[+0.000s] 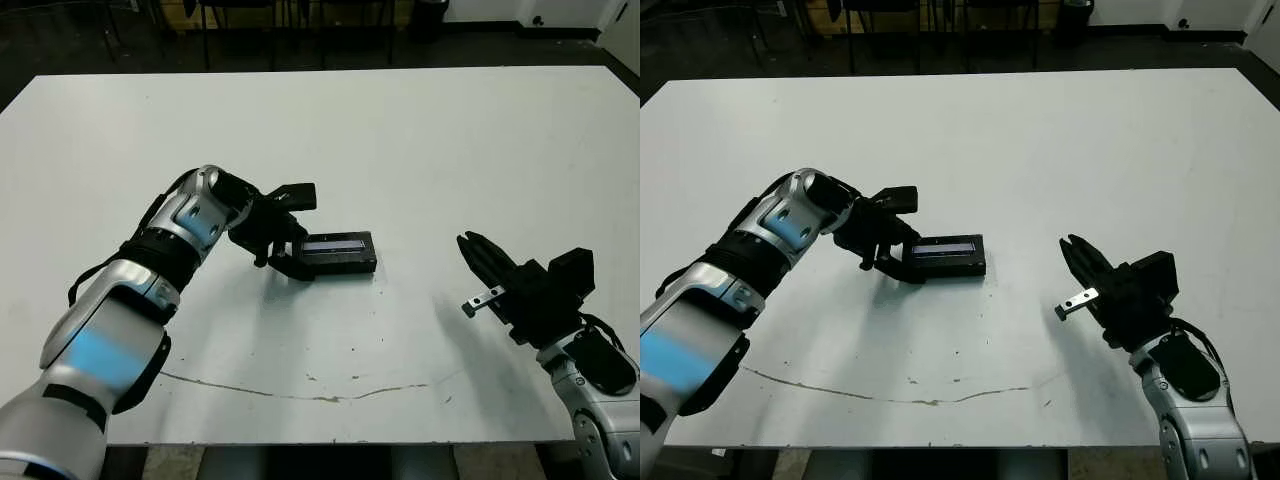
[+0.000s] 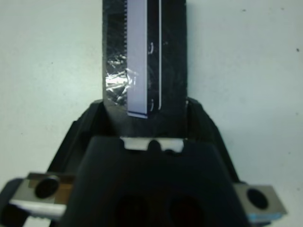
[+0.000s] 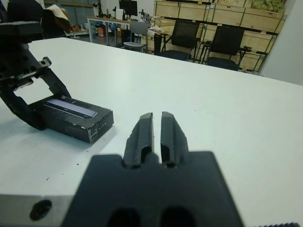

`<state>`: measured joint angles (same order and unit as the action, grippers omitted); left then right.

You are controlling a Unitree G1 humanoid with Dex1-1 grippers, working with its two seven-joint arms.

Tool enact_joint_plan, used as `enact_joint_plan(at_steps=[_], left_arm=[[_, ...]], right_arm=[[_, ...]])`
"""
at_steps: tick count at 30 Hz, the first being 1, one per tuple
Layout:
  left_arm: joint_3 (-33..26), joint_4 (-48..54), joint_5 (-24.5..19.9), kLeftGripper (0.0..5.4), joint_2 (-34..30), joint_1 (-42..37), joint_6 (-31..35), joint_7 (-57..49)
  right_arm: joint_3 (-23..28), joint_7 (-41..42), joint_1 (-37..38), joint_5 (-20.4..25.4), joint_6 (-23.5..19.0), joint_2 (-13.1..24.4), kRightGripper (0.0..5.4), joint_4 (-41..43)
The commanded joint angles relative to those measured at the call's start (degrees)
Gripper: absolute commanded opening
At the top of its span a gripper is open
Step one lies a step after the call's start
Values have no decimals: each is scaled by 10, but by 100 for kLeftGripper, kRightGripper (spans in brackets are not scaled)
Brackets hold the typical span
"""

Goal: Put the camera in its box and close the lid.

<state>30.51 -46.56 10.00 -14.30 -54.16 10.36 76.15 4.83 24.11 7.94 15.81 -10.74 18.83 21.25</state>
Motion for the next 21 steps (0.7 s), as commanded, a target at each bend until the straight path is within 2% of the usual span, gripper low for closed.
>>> enact_joint_plan(at_steps=[1,5,14,21], left_arm=[[37,-18,29,271,13,34,-10,19],[39,-13,33,271,3,40,-25,13],[51,-11,55,420,-30,55,-46,3],[47,9,50,533,-59,79,-43,3]], right_arm=[[-1,-6,10,-5,-10,1,0,1],[-3,-7,12,-7,-8,1,0,4],[-3,2,12,-3,13,-3,0,-7],[-4,0,13,-9,8,0,0,-7]])
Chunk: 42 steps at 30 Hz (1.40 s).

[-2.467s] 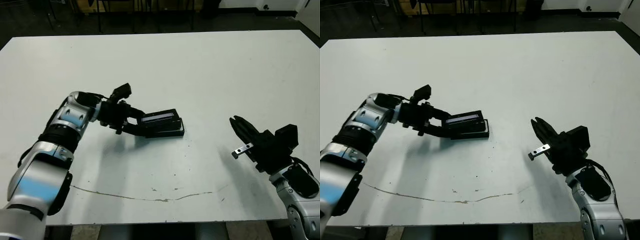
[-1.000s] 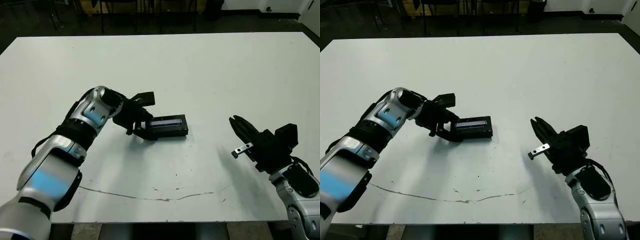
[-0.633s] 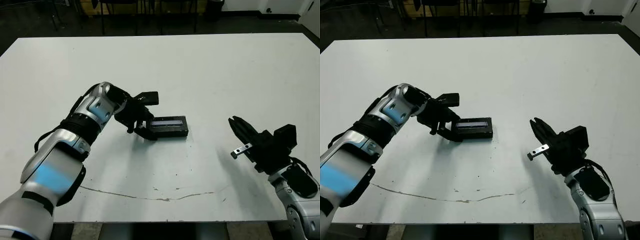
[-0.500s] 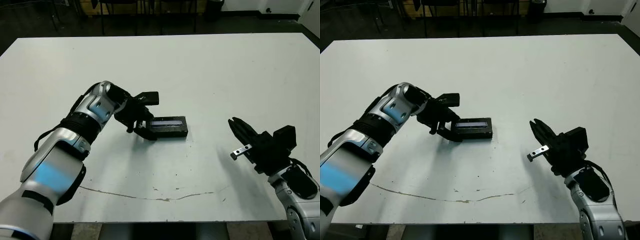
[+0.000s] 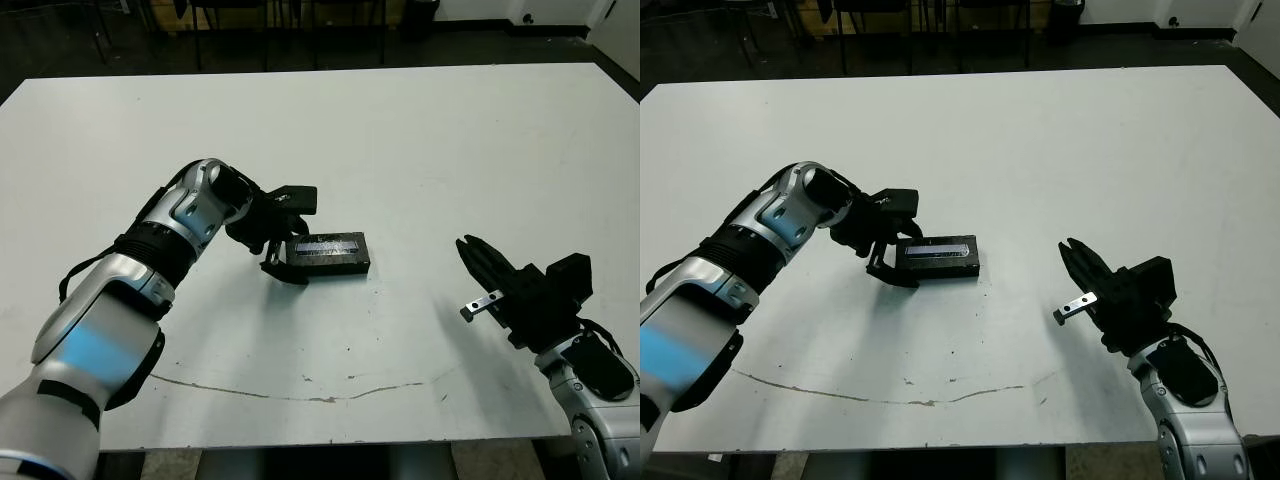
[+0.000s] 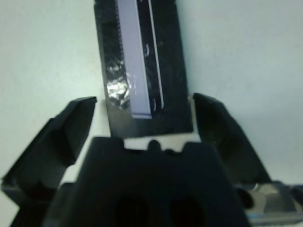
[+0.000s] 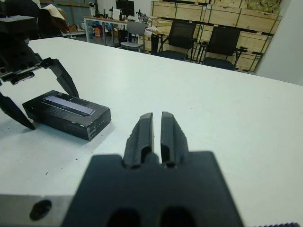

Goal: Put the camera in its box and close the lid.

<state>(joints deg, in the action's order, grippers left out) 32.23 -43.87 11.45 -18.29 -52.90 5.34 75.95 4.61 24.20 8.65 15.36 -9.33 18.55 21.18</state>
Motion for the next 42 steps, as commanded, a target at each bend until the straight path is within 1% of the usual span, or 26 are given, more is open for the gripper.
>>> enact_joint_plan(at_steps=[1,3,5,8,11,13,15,17,19,21,22,23,25,27,29,31,34,38,41,42], left_arm=[[31,-16,36,537,-23,68,6,7],[30,-13,36,537,-34,74,-2,10],[28,-5,33,537,-49,83,-15,11],[23,11,29,537,-74,98,-47,14],[16,23,20,537,-99,110,-70,21],[11,38,17,537,-119,117,-73,23],[1,53,10,537,-133,122,-57,26],[-26,77,-7,537,-145,135,-35,9],[-71,122,-28,537,-154,161,5,-36],[-136,193,-57,520,-151,205,44,-109],[-178,239,-76,510,-141,234,56,-158],[-215,285,-93,494,-126,259,70,-203],[-263,353,-126,458,-94,296,81,-269],[-288,408,-159,420,-59,320,91,-316],[-300,463,-189,381,-26,338,110,-351],[-298,520,-209,342,4,354,133,-388],[-285,580,-232,284,46,367,171,-433],[-251,634,-228,207,88,369,246,-502],[-225,637,-219,146,113,364,277,-539],[-216,634,-214,128,117,361,284,-549]], right_arm=[[-1,0,5,-5,-2,2,0,-9],[-1,3,4,-3,5,0,0,-16],[-1,1,4,-3,-4,2,0,-13],[-1,7,3,0,12,-2,0,-24],[-2,5,4,-1,10,-3,0,-22],[-3,4,4,1,6,-4,0,-21],[-4,4,4,-1,5,-2,0,-19],[-5,1,4,-5,2,0,0,-17],[-7,-1,3,-8,6,-2,0,-18],[-8,1,3,-5,12,-5,0,-21],[-9,2,3,-4,16,-7,0,-23],[-11,2,2,-4,17,-8,0,-24],[-14,-1,2,-6,13,-9,0,-22],[-16,-4,1,-8,8,-10,0,-20],[-19,-10,2,-11,5,-13,0,-17],[-22,-16,2,-15,6,-15,0,-15],[-26,-23,3,-22,15,-19,0,-18],[-28,-26,3,-21,15,-25,0,-20],[-29,-34,6,-21,-1,-28,0,-6],[-30,-34,6,-20,0,-29,0,-5]])
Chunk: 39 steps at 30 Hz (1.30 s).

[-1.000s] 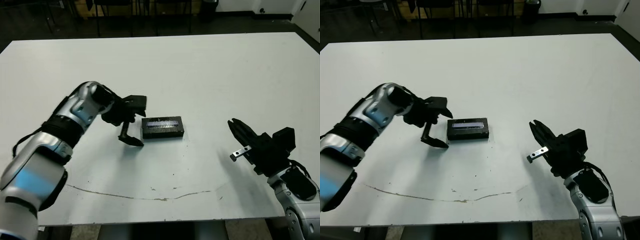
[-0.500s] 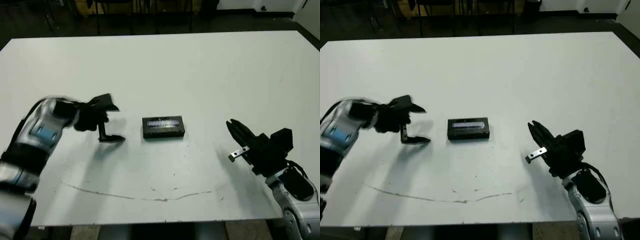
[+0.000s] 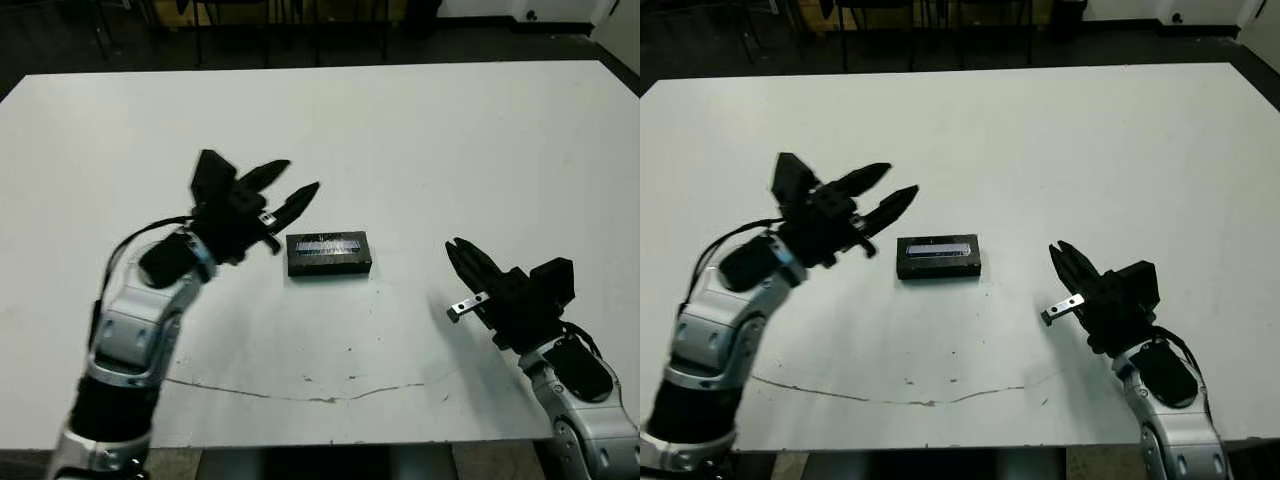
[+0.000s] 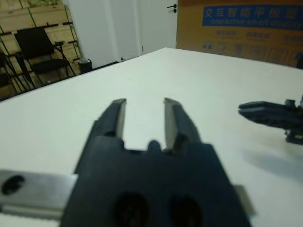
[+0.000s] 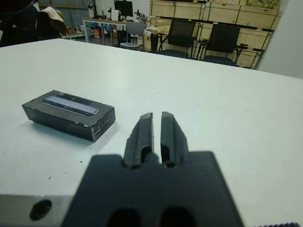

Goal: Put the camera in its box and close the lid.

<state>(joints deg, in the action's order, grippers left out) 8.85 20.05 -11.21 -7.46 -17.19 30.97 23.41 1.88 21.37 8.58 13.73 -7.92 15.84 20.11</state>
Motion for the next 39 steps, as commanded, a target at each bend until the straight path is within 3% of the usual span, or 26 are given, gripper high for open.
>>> enact_joint_plan(at_steps=[1,7,13,28,39], left_arm=[[28,-12,20,111,12,2,29,-31],[67,-46,39,2,39,-4,78,-69],[88,-63,41,2,60,13,125,-94],[86,-145,39,2,69,54,149,-112],[75,-127,23,2,66,63,160,-105]], right_arm=[[-3,-5,7,-4,-13,-1,0,5],[0,3,5,9,-3,-4,0,-8],[1,3,6,15,-10,-4,0,-1],[-6,-8,15,9,-19,-4,0,16],[-2,13,13,17,9,-4,0,-8]])
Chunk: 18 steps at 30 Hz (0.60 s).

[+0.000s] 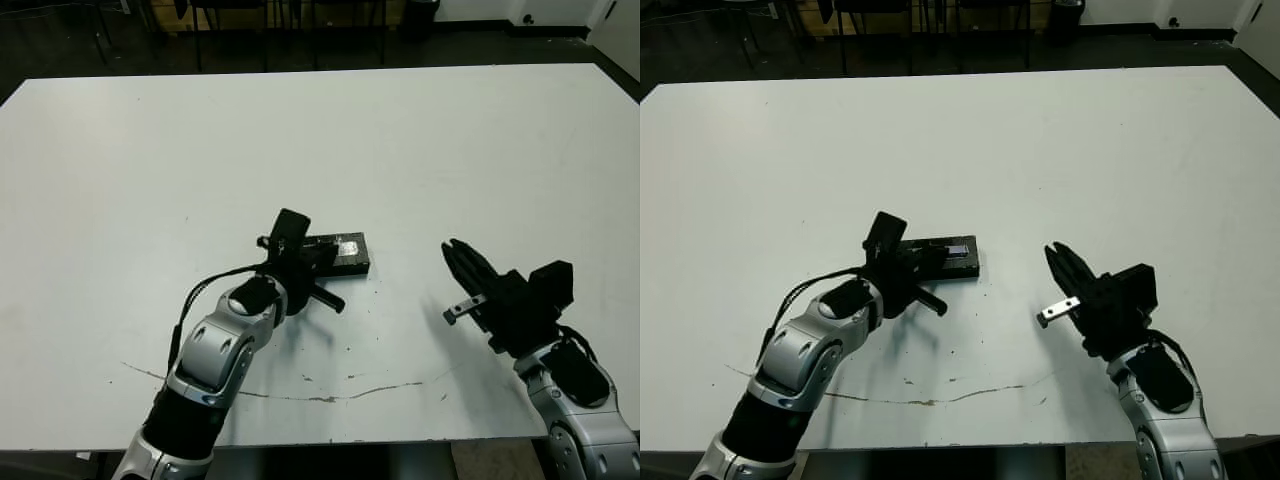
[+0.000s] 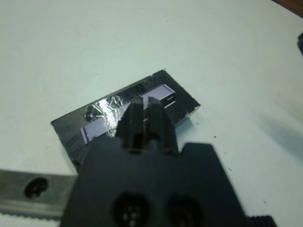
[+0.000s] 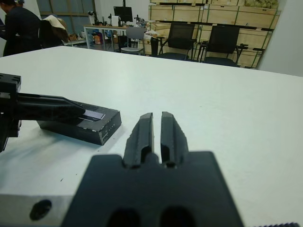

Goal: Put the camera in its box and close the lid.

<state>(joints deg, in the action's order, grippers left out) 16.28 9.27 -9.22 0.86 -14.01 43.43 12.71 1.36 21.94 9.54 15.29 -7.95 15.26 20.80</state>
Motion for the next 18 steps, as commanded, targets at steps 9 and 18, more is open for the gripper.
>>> enact_joint_plan(at_steps=[9,18], left_arm=[[-15,126,-19,2,-46,64,53,14],[-112,225,-40,2,-59,160,-140,21]], right_arm=[[4,0,9,-6,0,4,0,1],[2,-20,5,-10,7,-10,0,12]])
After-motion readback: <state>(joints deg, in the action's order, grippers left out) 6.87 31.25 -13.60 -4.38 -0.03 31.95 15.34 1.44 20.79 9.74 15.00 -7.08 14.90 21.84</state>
